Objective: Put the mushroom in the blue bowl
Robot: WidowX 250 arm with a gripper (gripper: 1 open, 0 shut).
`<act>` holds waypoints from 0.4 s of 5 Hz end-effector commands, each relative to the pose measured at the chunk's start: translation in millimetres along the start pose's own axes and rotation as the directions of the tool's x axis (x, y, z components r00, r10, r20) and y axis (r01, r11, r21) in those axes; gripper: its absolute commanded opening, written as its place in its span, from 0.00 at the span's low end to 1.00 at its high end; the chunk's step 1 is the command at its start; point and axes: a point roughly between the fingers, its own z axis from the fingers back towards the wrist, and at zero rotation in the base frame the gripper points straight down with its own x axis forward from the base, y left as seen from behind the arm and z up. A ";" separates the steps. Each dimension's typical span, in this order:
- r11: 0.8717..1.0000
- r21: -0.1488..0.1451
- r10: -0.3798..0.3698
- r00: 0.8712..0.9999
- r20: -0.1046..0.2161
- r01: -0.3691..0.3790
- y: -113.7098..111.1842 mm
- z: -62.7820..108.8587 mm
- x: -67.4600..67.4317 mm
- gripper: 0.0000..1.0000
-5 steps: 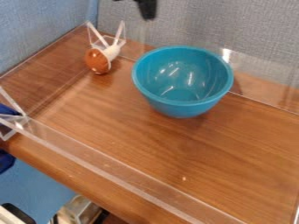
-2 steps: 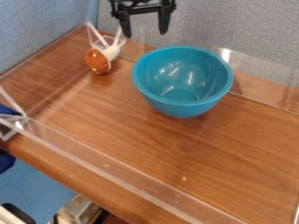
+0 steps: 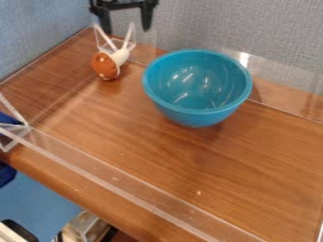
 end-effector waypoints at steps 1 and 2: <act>1.000 -0.014 0.009 0.996 0.085 -0.008 12.2 30.8 19.1 1.00; 1.000 0.007 0.003 0.997 0.073 -0.003 16.3 27.9 23.9 1.00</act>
